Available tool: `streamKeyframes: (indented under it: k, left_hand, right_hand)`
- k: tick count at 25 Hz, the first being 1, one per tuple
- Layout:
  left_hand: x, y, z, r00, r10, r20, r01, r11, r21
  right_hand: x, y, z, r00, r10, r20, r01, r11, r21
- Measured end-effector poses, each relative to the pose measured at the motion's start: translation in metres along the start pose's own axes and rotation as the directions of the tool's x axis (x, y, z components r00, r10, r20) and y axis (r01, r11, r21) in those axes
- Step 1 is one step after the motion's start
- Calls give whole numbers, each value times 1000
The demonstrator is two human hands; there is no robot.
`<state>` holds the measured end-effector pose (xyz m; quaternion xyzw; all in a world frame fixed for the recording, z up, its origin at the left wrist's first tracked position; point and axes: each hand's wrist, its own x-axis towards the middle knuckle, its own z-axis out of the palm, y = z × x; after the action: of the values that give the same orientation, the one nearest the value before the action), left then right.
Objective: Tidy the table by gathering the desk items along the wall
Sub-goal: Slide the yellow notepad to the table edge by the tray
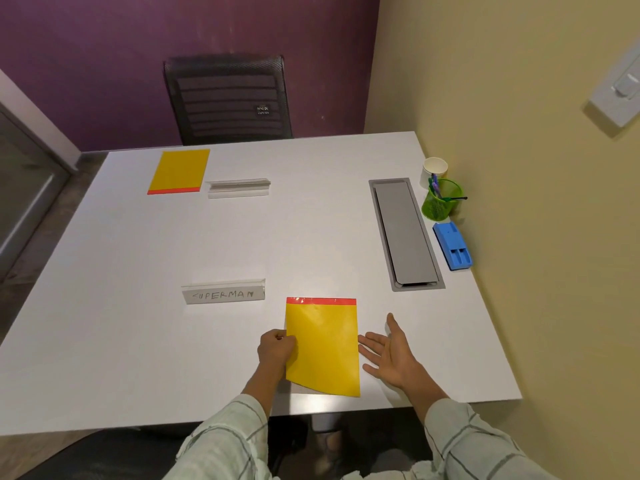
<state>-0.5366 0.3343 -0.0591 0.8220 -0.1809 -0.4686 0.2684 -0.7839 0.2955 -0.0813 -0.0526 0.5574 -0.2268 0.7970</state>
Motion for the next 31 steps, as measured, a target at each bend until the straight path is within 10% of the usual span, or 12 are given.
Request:
streamKeyframes:
  k: [5, 18, 31]
  left_hand:
    - [13, 2, -26, 954, -151, 259, 215, 946, -241]
    - [-12, 12, -10, 776, 119, 619, 159, 913, -375]
    - [-76, 46, 159, 929, 156, 336, -189, 980, 66]
  right_hand:
    - [-3, 0, -6, 1000, -27, -16, 26, 999, -27]
    - [-19, 7, -18, 964, -261, -49, 232, 918, -320]
    - [-85, -48, -133, 685, -682, -257, 352, 618, -703]
